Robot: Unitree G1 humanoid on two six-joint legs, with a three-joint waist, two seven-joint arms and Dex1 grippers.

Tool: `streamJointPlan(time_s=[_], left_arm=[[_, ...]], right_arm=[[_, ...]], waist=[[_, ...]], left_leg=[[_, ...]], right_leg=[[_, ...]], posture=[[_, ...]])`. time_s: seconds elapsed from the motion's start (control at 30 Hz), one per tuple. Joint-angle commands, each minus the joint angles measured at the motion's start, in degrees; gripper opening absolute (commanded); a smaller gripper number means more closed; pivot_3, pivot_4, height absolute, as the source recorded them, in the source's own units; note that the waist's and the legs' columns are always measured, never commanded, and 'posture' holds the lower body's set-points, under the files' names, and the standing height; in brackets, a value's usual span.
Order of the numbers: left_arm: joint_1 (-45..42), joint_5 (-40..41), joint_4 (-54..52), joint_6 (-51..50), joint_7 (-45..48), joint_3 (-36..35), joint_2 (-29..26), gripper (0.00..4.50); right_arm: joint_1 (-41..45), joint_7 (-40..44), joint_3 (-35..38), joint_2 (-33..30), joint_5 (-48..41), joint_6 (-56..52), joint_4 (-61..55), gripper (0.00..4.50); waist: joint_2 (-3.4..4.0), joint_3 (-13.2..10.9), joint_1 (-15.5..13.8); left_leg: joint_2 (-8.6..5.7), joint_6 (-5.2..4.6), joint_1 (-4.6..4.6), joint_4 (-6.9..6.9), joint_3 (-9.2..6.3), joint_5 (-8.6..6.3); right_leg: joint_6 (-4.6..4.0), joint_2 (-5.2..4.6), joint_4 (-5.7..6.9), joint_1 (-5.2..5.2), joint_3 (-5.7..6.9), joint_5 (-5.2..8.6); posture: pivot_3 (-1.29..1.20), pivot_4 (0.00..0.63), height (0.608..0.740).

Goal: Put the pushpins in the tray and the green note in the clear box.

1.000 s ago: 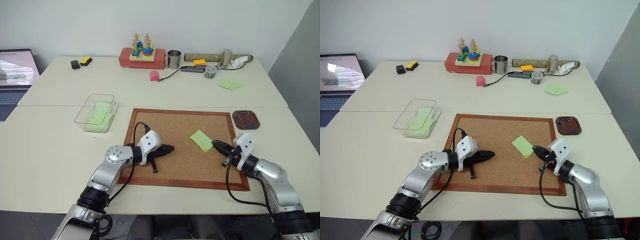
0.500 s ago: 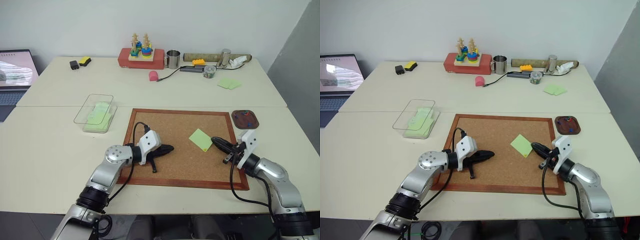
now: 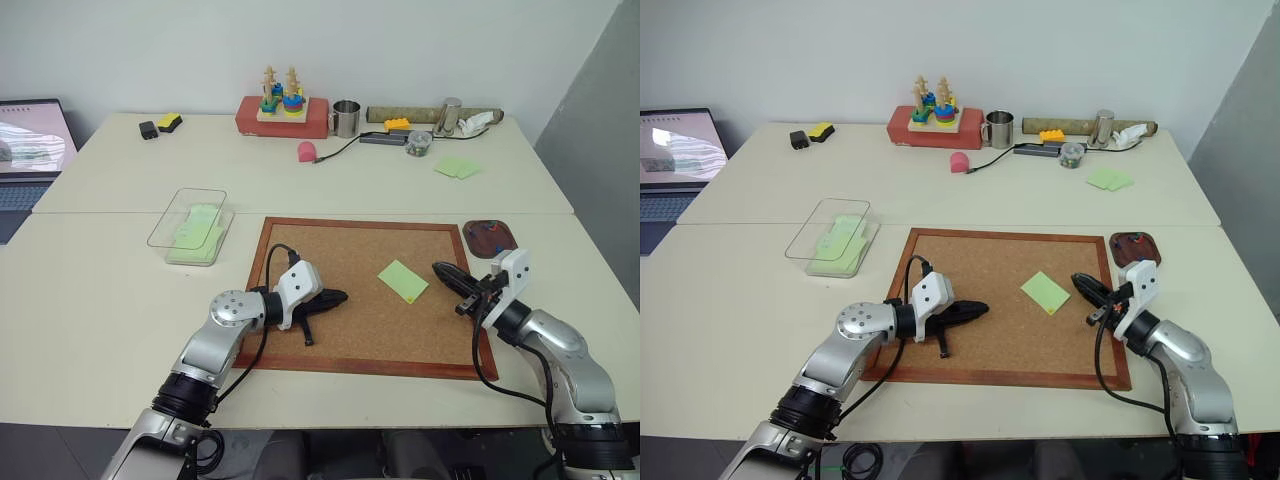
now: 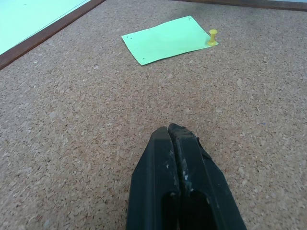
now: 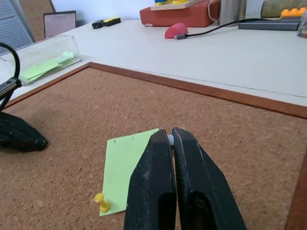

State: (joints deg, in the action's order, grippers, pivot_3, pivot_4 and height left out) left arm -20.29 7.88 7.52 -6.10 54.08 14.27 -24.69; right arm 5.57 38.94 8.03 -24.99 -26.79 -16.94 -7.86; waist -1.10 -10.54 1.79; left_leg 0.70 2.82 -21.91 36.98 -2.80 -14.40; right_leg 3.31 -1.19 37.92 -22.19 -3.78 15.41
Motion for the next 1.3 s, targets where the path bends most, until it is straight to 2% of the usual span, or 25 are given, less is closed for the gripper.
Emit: streamJointPlan(time_s=[0.03, 0.23, 0.43, 0.6, 0.93, 1.07, 1.1, 1.13, 1.3], left_arm=[[1.38, -2.09, 1.79, -1.29, -0.35, 1.00, -0.94, 0.00], [1.34, -2.02, 1.88, -1.26, -0.51, 1.24, -0.71, 0.00], [1.24, -2.14, 1.98, -1.19, -0.94, 1.40, -0.19, 0.00], [1.53, -2.15, 2.00, -1.08, -1.33, 1.41, -0.01, 0.00], [1.47, -2.07, 2.37, -1.00, -1.55, 1.47, 0.26, 0.00], [1.61, -2.12, 2.41, -0.92, -1.56, 1.44, 0.28, 0.00], [1.69, -2.14, 2.35, -0.89, -1.55, 1.45, 0.23, 0.00], [1.75, -2.14, 2.30, -0.90, -1.55, 1.44, 0.20, 0.00], [1.73, -2.15, 2.36, -0.83, -1.59, 1.30, 0.07, 0.00]], right_arm=[[2.91, -2.75, 3.65, -0.27, -1.46, -0.37, -1.00, 0.03], [12.81, -14.44, 5.81, -4.63, 10.30, 3.10, 12.94, 0.03], [18.32, -17.63, 4.57, -6.77, 15.27, 2.85, 22.51, 0.03], [19.69, -17.02, 4.56, -6.77, 15.90, 3.08, 25.91, 0.03], [21.58, -16.68, 6.18, -6.09, 14.81, 4.03, 27.77, 1.78], [21.49, -16.02, 7.12, -6.21, 13.73, 4.27, 26.43, 2.64], [21.32, -15.67, 7.40, -6.31, 13.22, 4.36, 25.77, 2.70], [21.04, -15.19, 7.63, -6.46, 12.60, 4.29, 24.87, 3.02], [14.44, -5.69, 4.85, -9.21, 10.19, 3.84, 12.20, 3.12]], waist=[[0.00, 0.00, 0.01], [0.00, 0.00, 0.06], [0.02, 0.01, 0.07], [0.02, 0.01, 0.08], [0.03, 0.02, 0.10], [0.03, 0.02, 0.10], [0.03, 0.02, 0.09], [0.04, 0.02, 0.09], [0.05, 0.03, -0.03]], left_leg=[[0.00, 0.00, 0.00, 0.00, 0.00, 0.00], [-0.02, 0.00, 0.03, 0.03, 0.09, 0.00], [-0.01, 0.00, 0.03, -0.04, 0.08, 0.00], [-0.02, 0.00, 0.03, -0.01, 0.10, 0.00], [-0.02, 0.00, 0.03, -0.01, 0.11, 0.00], [-0.02, 0.00, 0.03, -0.02, 0.11, 0.00], [-0.02, 0.00, 0.03, -0.02, 0.11, 0.00], [-0.02, 0.00, 0.03, -0.01, 0.10, 0.00], [-0.02, 0.00, 0.01, -0.02, 0.07, 0.00]], right_leg=[[0.00, 0.00, 0.00, 0.00, 0.00, 0.00], [0.01, -0.01, 0.01, 0.00, -0.09, -0.02], [-0.24, 0.00, 0.01, -0.03, -0.08, -0.13], [-0.23, -0.01, 0.01, -0.02, -0.11, -0.12], [-0.21, 0.00, 0.02, -0.02, -0.12, -0.12], [-0.22, -0.01, 0.02, -0.01, -0.12, -0.12], [-0.22, 0.00, 0.02, -0.01, -0.12, -0.12], [-0.21, 0.00, 0.02, -0.01, -0.12, -0.12], [-0.15, 0.00, 0.01, -0.01, -0.09, -0.08]], posture=[[0.00, 0.150, 0.740], [0.00, 0.150, 0.740], [0.00, 0.150, 0.740], [0.00, 0.150, 0.740], [0.00, 0.150, 0.740], [0.00, 0.150, 0.740], [0.00, 0.150, 0.740], [0.00, 0.150, 0.740], [0.00, 0.150, 0.740]])
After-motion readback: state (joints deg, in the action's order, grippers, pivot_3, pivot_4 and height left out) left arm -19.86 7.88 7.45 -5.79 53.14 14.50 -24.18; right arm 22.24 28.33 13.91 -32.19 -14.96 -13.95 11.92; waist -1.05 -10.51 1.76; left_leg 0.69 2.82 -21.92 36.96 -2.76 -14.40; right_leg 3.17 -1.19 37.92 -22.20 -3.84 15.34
